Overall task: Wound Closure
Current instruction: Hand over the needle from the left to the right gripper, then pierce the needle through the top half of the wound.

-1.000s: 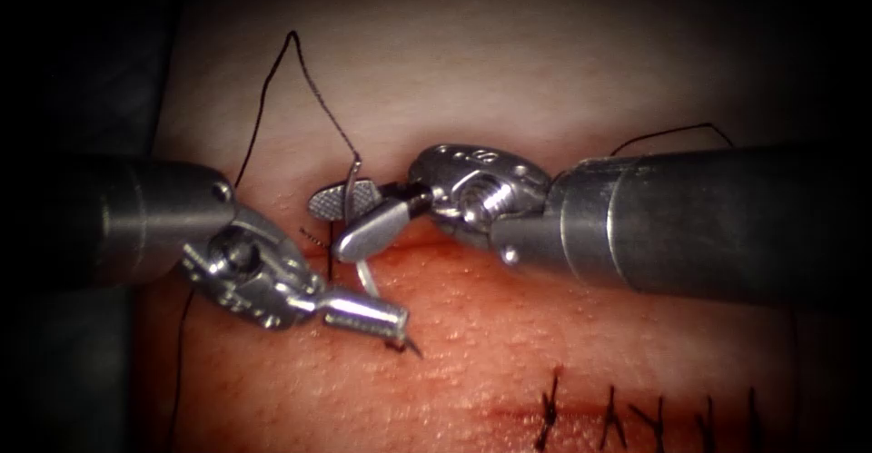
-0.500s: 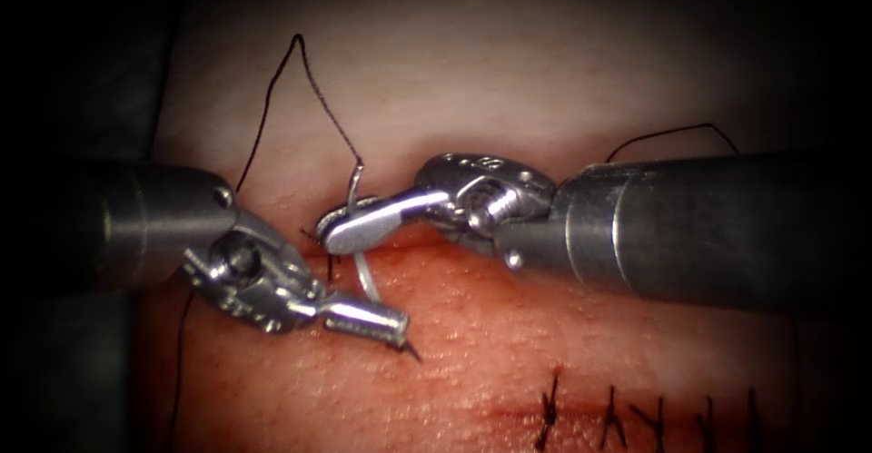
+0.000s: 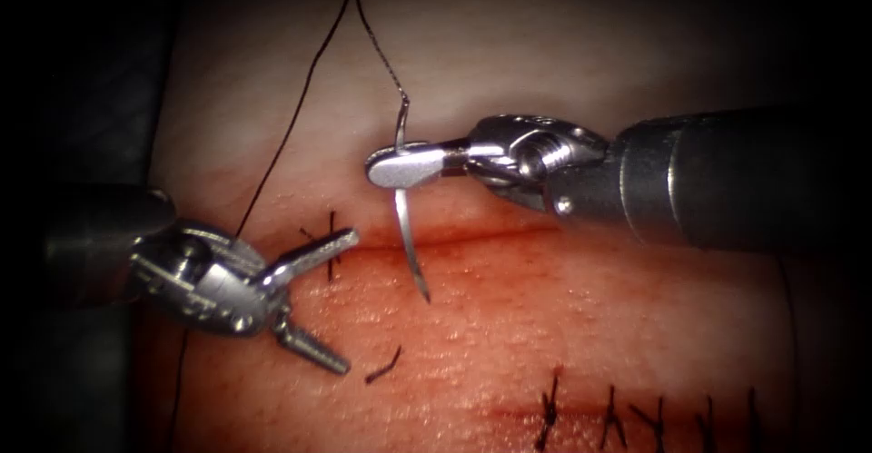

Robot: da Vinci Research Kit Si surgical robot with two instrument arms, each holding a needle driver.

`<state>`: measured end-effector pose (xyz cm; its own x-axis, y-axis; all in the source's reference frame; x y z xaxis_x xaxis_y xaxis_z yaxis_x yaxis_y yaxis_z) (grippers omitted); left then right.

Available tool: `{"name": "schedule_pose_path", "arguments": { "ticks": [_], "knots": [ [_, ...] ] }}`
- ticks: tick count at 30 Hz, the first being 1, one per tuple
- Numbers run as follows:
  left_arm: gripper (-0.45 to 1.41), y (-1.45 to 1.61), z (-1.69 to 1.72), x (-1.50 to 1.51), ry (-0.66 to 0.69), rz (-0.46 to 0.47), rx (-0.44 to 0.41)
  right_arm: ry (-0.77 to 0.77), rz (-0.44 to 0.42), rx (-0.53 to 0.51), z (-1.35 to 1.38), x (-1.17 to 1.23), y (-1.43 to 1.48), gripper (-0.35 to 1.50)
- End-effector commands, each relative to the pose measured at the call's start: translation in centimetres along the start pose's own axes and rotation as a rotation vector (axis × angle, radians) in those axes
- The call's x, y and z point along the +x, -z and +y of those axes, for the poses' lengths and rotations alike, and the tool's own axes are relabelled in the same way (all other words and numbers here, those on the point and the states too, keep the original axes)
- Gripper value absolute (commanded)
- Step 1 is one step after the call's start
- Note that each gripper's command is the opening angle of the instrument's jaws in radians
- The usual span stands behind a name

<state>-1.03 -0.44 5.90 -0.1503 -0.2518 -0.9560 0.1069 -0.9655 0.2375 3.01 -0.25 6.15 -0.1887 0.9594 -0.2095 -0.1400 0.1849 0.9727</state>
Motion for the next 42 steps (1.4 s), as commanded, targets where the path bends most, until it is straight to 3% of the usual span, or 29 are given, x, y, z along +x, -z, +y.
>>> {"name": "schedule_pose_path", "arguments": {
  "ticks": [1,3,5,11,17,23,31,38,42],
  "knots": [
    [0.74,-0.09,-0.01,-0.09,0.068,-0.046,0.021,0.043,0.014,-0.049,0.11,-0.02,-0.03,-0.35],
    [0.74,-0.13,-0.03,-0.13,0.152,-0.08,0.048,0.047,0.014,-0.072,0.13,-0.03,-0.03,-0.35],
    [0.52,-0.18,-0.05,-0.19,0.263,-0.109,0.095,0.077,0.004,-0.115,0.17,-0.05,-0.03,-0.35],
    [-0.45,-0.24,-0.04,-0.35,0.413,-0.144,0.145,0.208,-0.018,-0.114,0.22,-0.03,0.02,-0.35],
    [-0.45,-0.26,0.14,-0.51,0.487,-0.243,0.162,0.53,-0.034,-0.147,0.35,-0.05,-0.03,-0.35],
    [-0.45,-0.33,0.22,-0.67,0.493,-0.306,0.178,0.71,0.013,-0.119,0.43,-0.03,-0.12,-0.35],
    [-0.45,-0.45,0.28,-1.12,0.481,-0.506,0.287,0.886,0.015,-0.14,0.44,-0.02,-0.32,-0.35],
    [-0.45,-0.57,0.47,-1.46,0.454,-0.59,0.24,1.069,-0.013,-0.143,0.47,-0.01,-0.42,-0.35],
    [-0.45,-0.59,0.58,-1.43,0.447,-0.614,0.217,1.134,-0.017,-0.124,0.48,0.01,-0.43,-0.35]
  ]
}}
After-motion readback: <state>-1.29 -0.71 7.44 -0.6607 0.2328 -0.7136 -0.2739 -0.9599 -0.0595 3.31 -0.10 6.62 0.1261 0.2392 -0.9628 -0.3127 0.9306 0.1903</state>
